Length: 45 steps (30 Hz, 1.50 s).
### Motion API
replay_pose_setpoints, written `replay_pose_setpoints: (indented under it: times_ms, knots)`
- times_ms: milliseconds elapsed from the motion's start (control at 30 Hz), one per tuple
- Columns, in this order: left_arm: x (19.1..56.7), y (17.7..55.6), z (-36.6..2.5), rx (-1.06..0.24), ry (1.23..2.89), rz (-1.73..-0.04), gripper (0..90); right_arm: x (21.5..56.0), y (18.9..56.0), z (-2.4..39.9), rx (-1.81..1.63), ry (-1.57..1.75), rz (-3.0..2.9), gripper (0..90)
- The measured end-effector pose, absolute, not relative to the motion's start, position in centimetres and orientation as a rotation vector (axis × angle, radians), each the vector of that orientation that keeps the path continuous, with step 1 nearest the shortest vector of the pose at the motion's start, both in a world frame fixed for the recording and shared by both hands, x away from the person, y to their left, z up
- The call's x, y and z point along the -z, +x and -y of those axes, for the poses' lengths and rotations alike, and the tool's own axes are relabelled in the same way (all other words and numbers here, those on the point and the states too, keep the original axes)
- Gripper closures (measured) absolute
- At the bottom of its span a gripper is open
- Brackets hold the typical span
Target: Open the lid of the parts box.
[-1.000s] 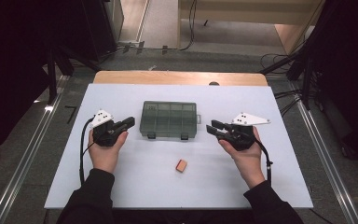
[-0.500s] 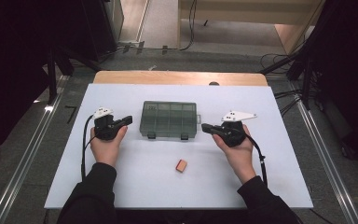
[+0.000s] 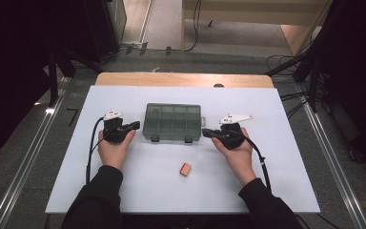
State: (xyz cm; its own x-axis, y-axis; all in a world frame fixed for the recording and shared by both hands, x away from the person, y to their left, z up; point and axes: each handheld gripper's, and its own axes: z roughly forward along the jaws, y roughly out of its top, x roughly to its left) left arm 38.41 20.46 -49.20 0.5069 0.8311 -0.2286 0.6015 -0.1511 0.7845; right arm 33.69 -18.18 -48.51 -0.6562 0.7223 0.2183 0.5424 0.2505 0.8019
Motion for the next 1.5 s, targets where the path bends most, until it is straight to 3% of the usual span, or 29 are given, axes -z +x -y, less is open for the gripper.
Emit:
replay_pose_setpoints:
  times_ms: [1500]
  knots:
    - [49.9,37.9,-19.8,-0.218,1.921,-1.169,90.0,50.7,34.5,17.9,-1.196,1.165,-2.424,87.8]
